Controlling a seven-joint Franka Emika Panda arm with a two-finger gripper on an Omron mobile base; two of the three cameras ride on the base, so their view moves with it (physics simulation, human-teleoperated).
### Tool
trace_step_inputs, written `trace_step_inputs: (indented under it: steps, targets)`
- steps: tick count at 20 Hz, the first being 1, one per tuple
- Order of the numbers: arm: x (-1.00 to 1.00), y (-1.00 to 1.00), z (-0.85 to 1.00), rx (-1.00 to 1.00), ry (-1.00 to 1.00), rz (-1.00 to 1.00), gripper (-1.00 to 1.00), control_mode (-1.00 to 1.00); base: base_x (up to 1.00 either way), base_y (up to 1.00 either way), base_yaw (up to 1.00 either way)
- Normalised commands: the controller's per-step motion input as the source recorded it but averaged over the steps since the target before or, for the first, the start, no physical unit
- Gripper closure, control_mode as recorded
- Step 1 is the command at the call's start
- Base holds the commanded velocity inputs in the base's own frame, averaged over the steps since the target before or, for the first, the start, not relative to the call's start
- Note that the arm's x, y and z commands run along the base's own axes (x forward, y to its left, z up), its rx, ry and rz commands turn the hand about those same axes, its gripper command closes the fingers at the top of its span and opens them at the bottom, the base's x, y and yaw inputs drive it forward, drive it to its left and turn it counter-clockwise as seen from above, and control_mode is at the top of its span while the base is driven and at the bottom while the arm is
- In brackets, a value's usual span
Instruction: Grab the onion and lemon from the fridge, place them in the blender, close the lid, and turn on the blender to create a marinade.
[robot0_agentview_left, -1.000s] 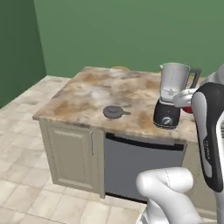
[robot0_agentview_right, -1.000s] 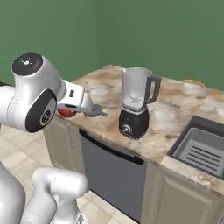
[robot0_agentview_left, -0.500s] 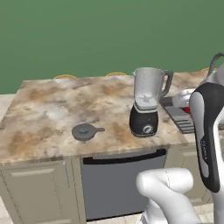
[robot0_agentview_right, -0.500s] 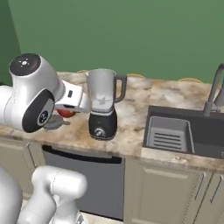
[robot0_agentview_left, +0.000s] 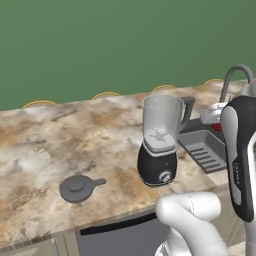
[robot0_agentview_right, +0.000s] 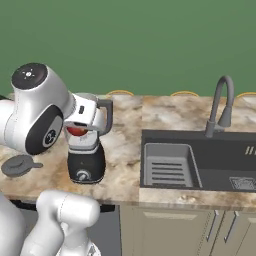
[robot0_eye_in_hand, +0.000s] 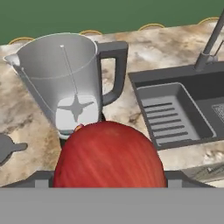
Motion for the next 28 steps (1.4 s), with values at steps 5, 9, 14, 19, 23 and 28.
trace_step_inputs:
  steps: [5,9,14,19,23,28]
  targets:
    - [0.63,0.08,0.21,0.0,0.0,0.0,1.0,-1.0,0.16,0.01,0.0]
    - [0.89,0.01,0.28,0.0,0.14,0.0,1.0,-1.0,0.0,0.0,0.0]
    - [0.84,0.3,0.13,0.0,0.22,0.0,1.0,-1.0,0.0,0.0,0.0]
    - [0.96,0.7,0.0,0.0,0.23,-0.01,1.0,-1.0,0.0,0.0,0.0]
    - [0.68,0.64,-0.22,0.0,0.17,0.0,1.0,-1.0,0.0,0.0,0.0]
    - [0.58,0.19,-0.68,0.0,0.06,0.01,1.0,-1.0,0.0,0.0,0.0]
